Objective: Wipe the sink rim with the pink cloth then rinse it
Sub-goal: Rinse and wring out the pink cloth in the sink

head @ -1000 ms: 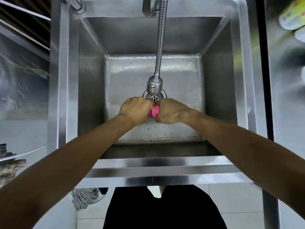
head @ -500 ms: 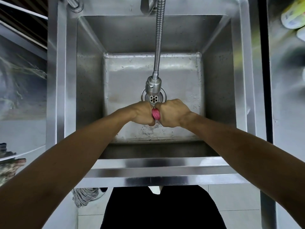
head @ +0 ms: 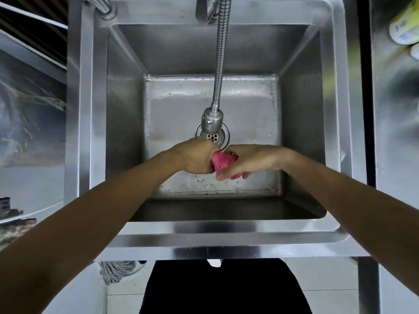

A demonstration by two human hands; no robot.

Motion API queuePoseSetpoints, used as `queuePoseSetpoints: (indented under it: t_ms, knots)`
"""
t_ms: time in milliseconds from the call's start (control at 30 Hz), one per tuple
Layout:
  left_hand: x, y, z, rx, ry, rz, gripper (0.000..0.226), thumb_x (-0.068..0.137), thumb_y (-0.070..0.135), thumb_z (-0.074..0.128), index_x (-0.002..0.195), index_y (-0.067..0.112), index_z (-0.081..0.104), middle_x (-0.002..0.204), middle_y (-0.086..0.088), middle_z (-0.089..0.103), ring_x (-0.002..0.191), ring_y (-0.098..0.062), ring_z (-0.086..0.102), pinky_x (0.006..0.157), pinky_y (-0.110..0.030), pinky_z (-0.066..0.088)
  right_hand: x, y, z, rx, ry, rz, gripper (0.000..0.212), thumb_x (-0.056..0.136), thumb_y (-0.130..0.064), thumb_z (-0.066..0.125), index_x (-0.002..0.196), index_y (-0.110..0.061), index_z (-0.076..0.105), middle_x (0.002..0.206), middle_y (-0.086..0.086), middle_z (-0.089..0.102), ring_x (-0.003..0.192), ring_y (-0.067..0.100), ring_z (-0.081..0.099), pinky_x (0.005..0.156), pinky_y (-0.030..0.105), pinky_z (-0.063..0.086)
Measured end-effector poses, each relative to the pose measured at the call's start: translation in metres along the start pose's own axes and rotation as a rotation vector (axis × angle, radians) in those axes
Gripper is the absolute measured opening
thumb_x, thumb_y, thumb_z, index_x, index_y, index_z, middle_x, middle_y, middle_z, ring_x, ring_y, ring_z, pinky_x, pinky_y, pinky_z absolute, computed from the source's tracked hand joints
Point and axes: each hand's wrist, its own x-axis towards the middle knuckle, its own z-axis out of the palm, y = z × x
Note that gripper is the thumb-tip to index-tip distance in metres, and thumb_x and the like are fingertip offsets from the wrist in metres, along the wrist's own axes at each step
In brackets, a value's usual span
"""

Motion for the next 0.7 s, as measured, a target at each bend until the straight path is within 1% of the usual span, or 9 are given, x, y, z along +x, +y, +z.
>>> queuePoseSetpoints:
  t_ms: [67,167,200,267,367,467,533,633,700]
  knots:
    - [-0.005,0.000,0.004,0.203,0.208,0.066,0.017,0.084,0.020,0.074,0.097,0.020,0.064,0.081,0.002,0.065,0.071,-0.023,0.062,0.060,-0.032,0.049,0.002,0.006,-0.015,0.255,-0.142,0.043,0.046,0.084,-0.035,0.081,0.124,-0.023,0.062,0.118,0.004,0.070,0.105,0.017,0.068,0.083,0.031,0.057]
    - [-0.010,-0.004,0.012,0.438,0.516,0.235,0.029,0.073,0.003,0.079,0.096,0.010,0.063,0.077,-0.006,0.067,0.059,-0.032,0.064,0.050,-0.036,0.049,0.013,0.014,-0.016,0.388,-0.311,0.034,0.047,0.087,-0.022,0.078,0.130,-0.009,0.061,0.122,0.016,0.070,0.101,0.023,0.070,0.080,0.032,0.061]
    - [-0.011,-0.007,0.014,0.511,0.578,0.279,0.030,0.069,-0.002,0.079,0.092,0.008,0.063,0.073,-0.007,0.065,0.055,-0.032,0.062,0.044,-0.034,0.046,0.018,0.015,-0.013,0.405,-0.364,0.028,0.043,0.085,-0.021,0.078,0.123,-0.007,0.062,0.109,0.013,0.072,0.089,0.019,0.070,0.074,0.028,0.060]
    - [-0.010,-0.013,0.018,0.628,0.621,0.301,0.033,0.069,-0.006,0.077,0.094,0.007,0.059,0.070,-0.009,0.063,0.051,-0.031,0.061,0.040,-0.032,0.042,0.020,0.009,-0.003,0.418,-0.394,0.021,0.035,0.082,-0.023,0.081,0.106,-0.011,0.059,0.078,-0.002,0.062,0.063,0.008,0.053,0.059,0.020,0.047]
    - [-0.016,-0.013,0.015,0.675,0.535,0.252,0.026,0.074,-0.002,0.076,0.093,0.005,0.059,0.069,-0.011,0.065,0.049,-0.032,0.063,0.042,-0.031,0.039,0.017,-0.001,0.009,0.266,-0.224,0.044,0.038,0.080,-0.028,0.085,0.101,-0.014,0.057,0.058,-0.010,0.048,0.053,0.006,0.038,0.055,0.022,0.035]
    - [-0.021,0.008,0.004,0.637,0.343,0.034,0.020,0.093,0.008,0.060,0.113,0.010,0.060,0.092,-0.010,0.070,0.077,-0.035,0.071,0.059,-0.036,0.041,0.018,-0.011,0.024,-0.093,0.213,0.026,0.026,0.084,-0.025,0.082,0.079,-0.018,0.058,0.056,-0.007,0.050,0.041,0.002,0.044,0.047,0.018,0.037]
    - [-0.019,0.018,-0.001,0.566,0.275,-0.108,0.021,0.093,0.008,0.057,0.112,0.012,0.064,0.089,-0.008,0.063,0.082,-0.032,0.065,0.067,-0.036,0.040,0.022,-0.011,0.030,-0.186,0.399,-0.016,0.021,0.083,-0.018,0.076,0.073,-0.019,0.057,0.065,-0.005,0.057,0.051,0.003,0.054,0.050,0.018,0.038]
    - [-0.012,0.025,-0.004,0.429,0.204,-0.202,0.010,0.088,0.010,0.061,0.097,0.014,0.062,0.072,0.000,0.042,0.074,-0.025,0.052,0.067,-0.035,0.041,0.028,-0.006,0.031,-0.296,0.479,0.006,0.009,0.081,-0.020,0.072,0.084,-0.021,0.064,0.082,-0.002,0.068,0.074,0.016,0.066,0.062,0.028,0.050]
    - [-0.009,0.024,-0.007,0.350,0.151,-0.215,0.007,0.086,0.011,0.062,0.087,0.016,0.057,0.070,0.001,0.042,0.067,-0.021,0.050,0.065,-0.034,0.042,0.030,-0.003,0.032,-0.370,0.519,0.010,0.010,0.081,-0.022,0.070,0.090,-0.021,0.066,0.086,-0.002,0.068,0.079,0.019,0.067,0.066,0.031,0.053]
